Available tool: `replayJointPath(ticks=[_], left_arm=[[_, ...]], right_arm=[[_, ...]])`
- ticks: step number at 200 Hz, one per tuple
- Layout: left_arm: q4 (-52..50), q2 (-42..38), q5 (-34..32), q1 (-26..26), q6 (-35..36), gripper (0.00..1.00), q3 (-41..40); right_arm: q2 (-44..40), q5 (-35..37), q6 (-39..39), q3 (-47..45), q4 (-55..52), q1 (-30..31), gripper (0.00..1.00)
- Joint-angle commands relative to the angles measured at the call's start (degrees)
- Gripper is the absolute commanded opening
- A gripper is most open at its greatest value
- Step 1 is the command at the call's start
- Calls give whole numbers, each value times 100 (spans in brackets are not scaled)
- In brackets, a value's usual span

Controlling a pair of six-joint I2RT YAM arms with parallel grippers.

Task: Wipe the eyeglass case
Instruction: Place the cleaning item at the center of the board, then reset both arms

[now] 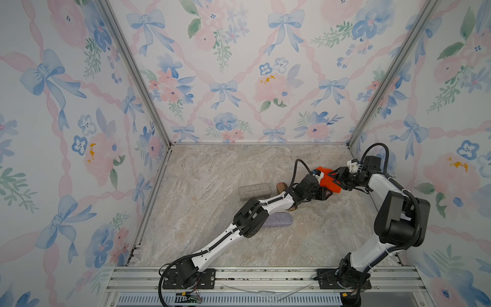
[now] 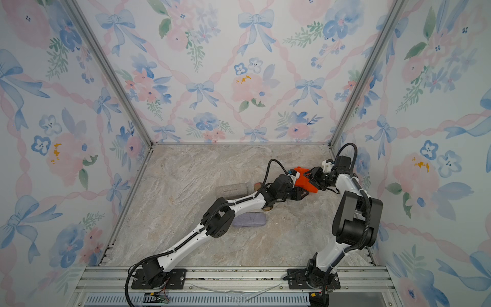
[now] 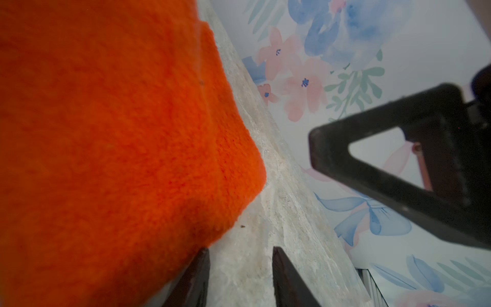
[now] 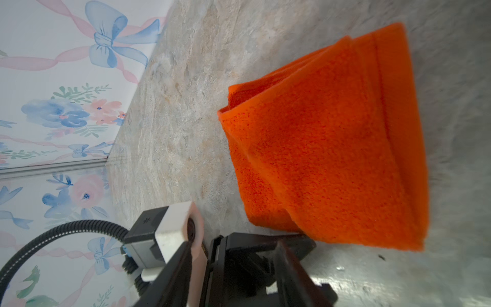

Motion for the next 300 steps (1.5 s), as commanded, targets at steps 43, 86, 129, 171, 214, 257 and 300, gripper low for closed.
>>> replayJointPath(ticks=[43, 86, 129, 171, 214, 257, 300], left_arm=[[-421, -1259, 740, 84, 348, 61, -206], [-1772, -3415, 114, 311, 1943, 77, -1945], [-1709, -5841, -1696, 1141, 2949, 97, -5139], [-941, -7704, -2564, 2505, 3261, 98, -7652], [467, -9564, -3406, 3722, 3877, 98, -9950], [1694, -10329, -3869, 4593, 4310, 98, -11859], [3820, -9488, -3579, 4709, 4508, 98, -12770]], right_arm=[[-990, -60, 55, 46, 56, -2, 53], [-1748, 628, -391, -291, -112, 439, 55], [-3032, 1860, -863, -1054, 581, 1129, 81], [-4662, 3541, -1950, -2831, 3144, 2246, 96], [-5081, 3921, -2132, -3770, 3551, 2335, 96], [-4683, 4402, -2239, -4922, 4947, 2358, 96], [-3049, 4485, -2407, -5344, 6976, 2336, 96]])
